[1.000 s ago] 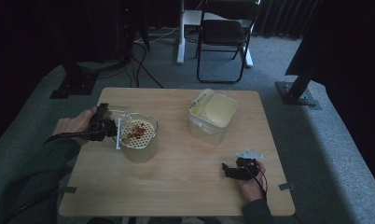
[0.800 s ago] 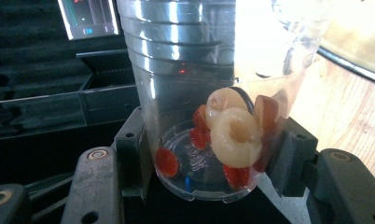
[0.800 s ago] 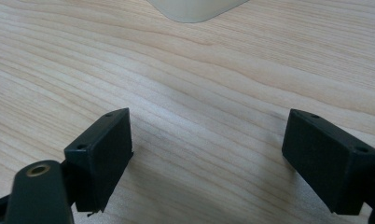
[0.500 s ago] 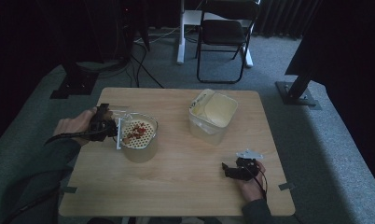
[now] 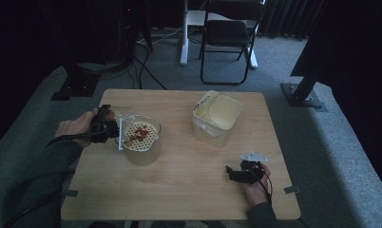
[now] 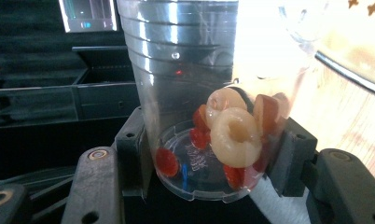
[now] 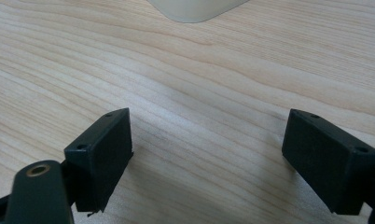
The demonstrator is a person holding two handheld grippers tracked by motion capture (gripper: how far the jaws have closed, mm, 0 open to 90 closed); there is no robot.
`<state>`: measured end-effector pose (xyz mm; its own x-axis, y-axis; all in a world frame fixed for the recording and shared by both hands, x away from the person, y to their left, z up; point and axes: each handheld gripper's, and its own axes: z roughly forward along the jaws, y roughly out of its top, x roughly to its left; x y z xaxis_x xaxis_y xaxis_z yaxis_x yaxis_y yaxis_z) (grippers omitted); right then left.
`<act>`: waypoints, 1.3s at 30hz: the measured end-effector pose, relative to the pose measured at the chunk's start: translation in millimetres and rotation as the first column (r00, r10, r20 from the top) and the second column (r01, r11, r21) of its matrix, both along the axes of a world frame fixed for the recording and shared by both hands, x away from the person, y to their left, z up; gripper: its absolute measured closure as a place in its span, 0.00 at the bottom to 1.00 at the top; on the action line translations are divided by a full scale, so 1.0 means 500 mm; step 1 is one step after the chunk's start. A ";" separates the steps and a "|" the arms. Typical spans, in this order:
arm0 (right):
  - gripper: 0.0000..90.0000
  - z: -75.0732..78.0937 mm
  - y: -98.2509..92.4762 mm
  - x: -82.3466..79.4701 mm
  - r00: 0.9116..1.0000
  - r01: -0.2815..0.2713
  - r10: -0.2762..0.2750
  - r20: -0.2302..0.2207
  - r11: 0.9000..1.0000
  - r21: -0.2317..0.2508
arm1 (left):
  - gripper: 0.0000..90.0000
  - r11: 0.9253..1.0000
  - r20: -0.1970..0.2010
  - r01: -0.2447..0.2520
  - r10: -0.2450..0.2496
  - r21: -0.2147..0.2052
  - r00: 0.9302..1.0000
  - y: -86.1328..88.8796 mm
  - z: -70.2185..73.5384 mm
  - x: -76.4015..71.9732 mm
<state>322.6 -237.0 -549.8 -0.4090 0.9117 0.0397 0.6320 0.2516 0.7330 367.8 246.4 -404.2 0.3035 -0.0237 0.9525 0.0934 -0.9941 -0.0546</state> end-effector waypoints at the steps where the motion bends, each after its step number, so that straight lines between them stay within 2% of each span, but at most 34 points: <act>1: 0.17 0.000 0.000 0.000 1.000 0.000 0.000 0.000 1.000 0.000 | 0.48 1.000 0.004 0.000 0.000 0.011 1.000 0.000 0.000 -0.001; 2: 0.17 0.000 0.000 0.000 1.000 0.000 0.000 0.000 1.000 0.000 | 0.48 1.000 0.004 0.000 0.000 0.011 1.000 0.000 0.000 -0.001; 3: 0.17 0.000 0.000 0.000 1.000 -0.001 0.001 0.000 1.000 0.000 | 0.48 1.000 0.011 -0.011 0.011 -0.016 1.000 0.001 0.002 0.002; 4: 0.17 0.000 0.000 0.000 1.000 -0.001 0.001 0.000 1.000 0.001 | 0.48 1.000 0.012 -0.011 0.011 0.007 1.000 -0.001 -0.001 0.001; 5: 0.17 0.000 0.000 0.000 1.000 -0.001 0.001 0.000 1.000 0.000 | 0.48 1.000 0.012 -0.011 0.011 0.007 1.000 -0.001 -0.001 0.001; 6: 0.17 0.000 0.000 0.000 1.000 -0.001 0.001 0.000 1.000 -0.001 | 0.48 0.999 -0.008 0.010 -0.010 0.042 1.000 -0.006 -0.009 -0.001; 7: 0.17 0.000 0.000 0.000 1.000 -0.001 0.001 0.000 1.000 -0.001 | 0.48 1.000 -0.009 0.008 -0.008 -0.003 1.000 -0.005 -0.005 0.000; 8: 0.17 0.000 0.000 0.000 1.000 -0.001 0.001 0.000 1.000 0.000 | 0.48 1.000 0.000 -0.002 0.002 -0.026 1.000 -0.004 -0.003 0.003; 11: 0.17 0.000 0.000 0.000 1.000 0.000 0.000 0.000 1.000 -0.001 | 0.48 1.000 -0.012 0.004 -0.004 -0.024 1.000 -0.006 -0.005 0.003; 12: 0.17 0.000 0.000 0.000 1.000 0.000 0.000 0.000 1.000 -0.001 | 0.48 1.000 -0.011 0.009 -0.009 -0.003 1.000 -0.007 -0.008 0.001; 16: 0.17 0.000 0.000 0.000 1.000 -0.001 0.001 0.000 1.000 0.000 | 0.48 1.000 -0.006 0.005 -0.005 -0.007 1.000 -0.005 -0.007 0.002; 17: 0.17 0.000 0.000 0.000 1.000 -0.001 0.001 0.001 1.000 -0.002 | 0.48 1.000 -0.003 -0.001 0.001 -0.031 1.000 -0.004 -0.005 0.003; 19: 0.17 0.000 0.000 0.000 1.000 0.000 0.000 0.000 1.000 -0.002 | 0.48 1.000 -0.006 0.000 0.000 -0.025 1.000 -0.002 -0.004 0.002; 20: 0.17 0.000 0.000 0.000 1.000 -0.001 0.001 0.000 1.000 -0.001 | 0.48 0.997 -0.007 -0.008 0.008 -0.073 1.000 0.001 -0.002 0.004; 21: 0.17 0.000 0.000 0.000 1.000 -0.001 0.001 0.000 1.000 -0.001 | 0.48 0.997 -0.007 -0.008 0.008 -0.073 1.000 0.001 -0.002 0.004; 22: 0.17 0.000 0.000 0.000 1.000 0.000 0.000 0.000 1.000 -0.001 | 0.48 0.999 -0.021 -0.004 0.004 -0.038 1.000 0.001 -0.008 0.001; 24: 0.17 0.000 0.001 0.000 1.000 -0.001 0.001 0.001 1.000 -0.003 | 0.48 0.999 -0.018 -0.011 0.010 -0.044 1.000 0.002 -0.008 0.002; 25: 0.17 0.000 0.000 0.000 1.000 -0.001 0.001 0.001 1.000 -0.002 | 0.48 1.000 -0.011 -0.008 0.008 -0.010 1.000 0.001 -0.011 0.001; 26: 0.17 0.000 0.001 0.000 1.000 -0.001 0.001 0.001 1.000 -0.002 | 0.48 1.000 -0.011 -0.012 0.012 -0.022 1.000 0.002 -0.009 0.001; 27: 0.17 0.000 0.001 0.000 1.000 -0.001 0.001 0.001 1.000 -0.003 | 0.48 1.000 0.005 -0.014 0.014 -0.012 1.000 0.002 -0.009 0.000; 30: 0.17 0.000 0.000 0.000 1.000 -0.001 0.001 0.001 1.000 -0.002 | 0.48 1.000 0.005 -0.019 0.019 -0.014 1.000 0.005 -0.004 -0.001; 31: 0.17 0.000 0.001 0.000 1.000 -0.001 0.001 0.001 1.000 -0.002 | 0.48 1.000 -0.008 -0.008 0.008 0.009 1.000 0.005 -0.007 -0.002; 34: 0.17 0.000 0.001 0.000 1.000 -0.001 0.001 0.001 1.000 -0.004 | 0.48 1.000 0.003 -0.018 0.018 0.001 1.000 0.005 -0.008 -0.003; 35: 0.17 0.000 0.001 0.000 1.000 -0.001 0.001 0.001 1.000 -0.004 | 0.48 0.999 -0.011 -0.004 0.004 0.046 1.000 0.003 -0.013 -0.005; 36: 0.17 0.000 0.002 0.000 1.000 0.000 0.000 0.001 1.000 -0.007 | 0.48 1.000 0.000 -0.015 0.015 0.027 1.000 0.003 -0.012 -0.002; 37: 0.17 0.000 0.002 0.000 1.000 0.000 0.000 0.001 1.000 -0.007 | 0.48 1.000 0.000 -0.015 0.015 0.027 1.000 0.003 -0.012 -0.002; 38: 0.17 0.000 0.002 0.000 1.000 0.000 0.000 0.001 1.000 -0.005 | 0.48 0.995 -0.022 0.012 -0.010 0.095 1.000 -0.001 -0.019 -0.003; 39: 0.17 0.000 0.002 0.000 1.000 -0.001 0.001 0.002 1.000 -0.008 | 0.48 0.996 -0.013 0.006 -0.005 0.085 1.000 -0.002 -0.018 -0.001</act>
